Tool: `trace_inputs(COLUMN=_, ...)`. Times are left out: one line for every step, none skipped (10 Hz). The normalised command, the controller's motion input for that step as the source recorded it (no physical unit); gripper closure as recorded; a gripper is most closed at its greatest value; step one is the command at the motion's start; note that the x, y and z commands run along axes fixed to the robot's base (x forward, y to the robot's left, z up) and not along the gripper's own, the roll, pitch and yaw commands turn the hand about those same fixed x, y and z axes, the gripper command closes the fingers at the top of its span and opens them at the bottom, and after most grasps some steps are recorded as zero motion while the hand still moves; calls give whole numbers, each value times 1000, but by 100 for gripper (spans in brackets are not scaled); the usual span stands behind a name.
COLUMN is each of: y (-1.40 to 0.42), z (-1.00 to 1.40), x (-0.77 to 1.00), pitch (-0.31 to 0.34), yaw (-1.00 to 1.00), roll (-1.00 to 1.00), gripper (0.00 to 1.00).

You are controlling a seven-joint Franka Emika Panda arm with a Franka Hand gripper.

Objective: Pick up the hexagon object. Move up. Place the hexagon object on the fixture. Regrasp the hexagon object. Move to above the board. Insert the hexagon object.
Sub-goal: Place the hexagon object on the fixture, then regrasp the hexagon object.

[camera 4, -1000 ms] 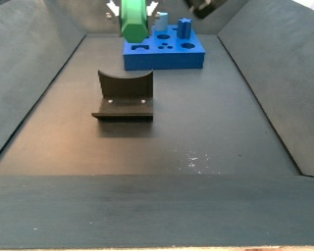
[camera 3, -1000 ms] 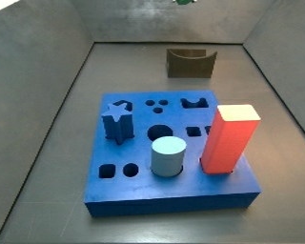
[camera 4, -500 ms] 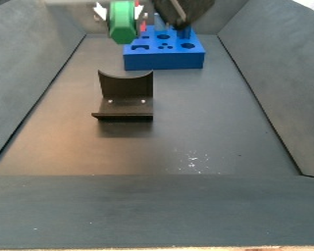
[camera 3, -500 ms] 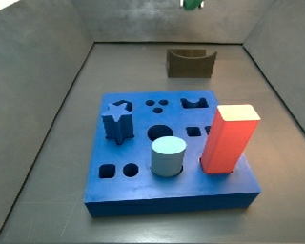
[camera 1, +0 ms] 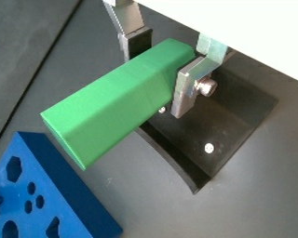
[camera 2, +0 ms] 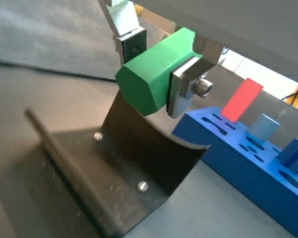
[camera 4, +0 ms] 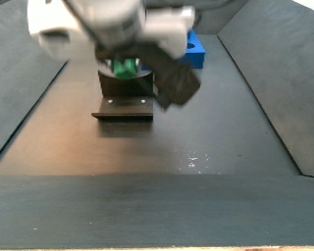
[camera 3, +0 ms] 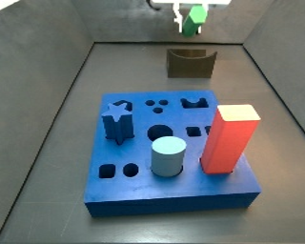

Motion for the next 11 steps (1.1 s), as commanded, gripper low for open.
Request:
trace_inputs(y=127, z=-1000, x=196, pitch=80, yaw=-116, roll=-699, gripper=100)
trace_inputs(y=133, z=-999, x=207, pitch=75, yaw=-118, roll=-544, gripper=100)
trace_inputs(y=116, z=-818, x=179, pitch=73, yaw=-122, roll=-387, gripper=100)
trace_inputs(y=90, z=-640, x=151, pitch=72, yaw=-124, roll=-263, gripper=100)
trace_inputs(y=67, z=-390, x=109, pitch=46, yaw=-128, roll=-193, gripper=100)
trace_inputs(y=61, z=-206, x=93, pitch=30, yaw=-130, roll=-176, gripper=100)
trace_inputs(y=0, z=0, x=0, pitch=0, yaw=0, roll=0, gripper=0)
trace_inputs(y=0, z=1000, x=0, pitch=19, yaw=-16, roll=37, gripper=0)
trace_inputs(y=2, z=1000, x=-8, pitch=26, yaw=-9, roll=40, gripper=0)
trace_inputs(y=2, z=1000, x=-21, pitch=36, yaw=-2, roll=48, gripper=0)
trace_inputs(y=-3, z=1000, x=-24, pitch=50, yaw=3, roll=58, gripper=0)
